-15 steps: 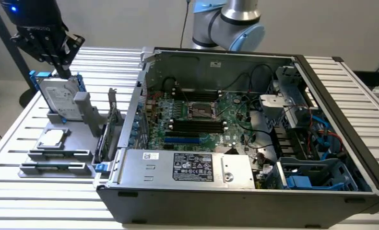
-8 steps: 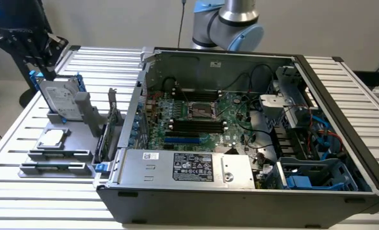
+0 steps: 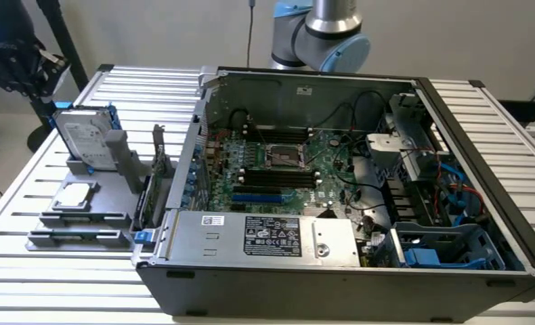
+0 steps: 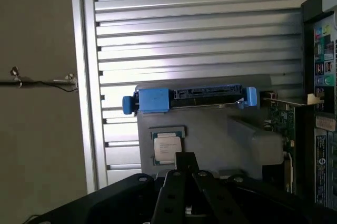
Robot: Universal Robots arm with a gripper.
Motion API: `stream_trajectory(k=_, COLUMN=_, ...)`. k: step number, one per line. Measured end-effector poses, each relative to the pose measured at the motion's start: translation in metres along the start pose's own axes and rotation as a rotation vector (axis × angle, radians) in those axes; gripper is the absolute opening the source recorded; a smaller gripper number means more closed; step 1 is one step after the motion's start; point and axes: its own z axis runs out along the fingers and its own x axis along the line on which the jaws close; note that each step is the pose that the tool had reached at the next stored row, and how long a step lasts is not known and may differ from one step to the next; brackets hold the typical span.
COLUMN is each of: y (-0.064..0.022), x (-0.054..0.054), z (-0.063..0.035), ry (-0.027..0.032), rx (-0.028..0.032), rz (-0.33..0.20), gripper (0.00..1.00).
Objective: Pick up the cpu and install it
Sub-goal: 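Reach for the cpu, then pick up the cpu and move it towards the insertion slot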
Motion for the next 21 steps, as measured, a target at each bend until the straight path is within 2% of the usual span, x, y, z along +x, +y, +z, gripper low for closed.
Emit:
stream_trajectory(k=1, y=0.0000, x=0.0000, z=0.0001, ry=0.0020, rx=0.0000, rz=0.000, gripper=0.11)
stream_trajectory(k=15, y=0.0000, x=0.0001, z=0.0000, ry=0.0023, rx=0.0001, rz=0.000, gripper=0.12)
stream_trajectory(k=16, y=0.0000, x=0.0001, z=0.0000, ry=0.0023, rx=0.0002, rz=0.000, gripper=0.17)
stream_trajectory(k=17, y=0.0000, x=0.0001, z=0.0000, ry=0.0023, rx=0.0001, rz=0.000, gripper=0.17)
stream_trajectory(k=18, y=0.0000, x=0.0001, z=0.0000, ry=0.0023, rx=0.0002, rz=0.000, gripper=0.24)
stream_trajectory(k=19, y=0.0001, x=0.0001, z=0.0000, ry=0.0023, rx=0.0001, rz=0.000, gripper=0.24)
stream_trajectory(k=20, y=0.0000, x=0.0001, z=0.0000, ry=0.0023, rx=0.0002, rz=0.000, gripper=0.36)
stream_trajectory(k=21, y=0.0000, x=0.0001, z=0.0000, ry=0.0023, rx=0.0001, rz=0.000, gripper=0.36)
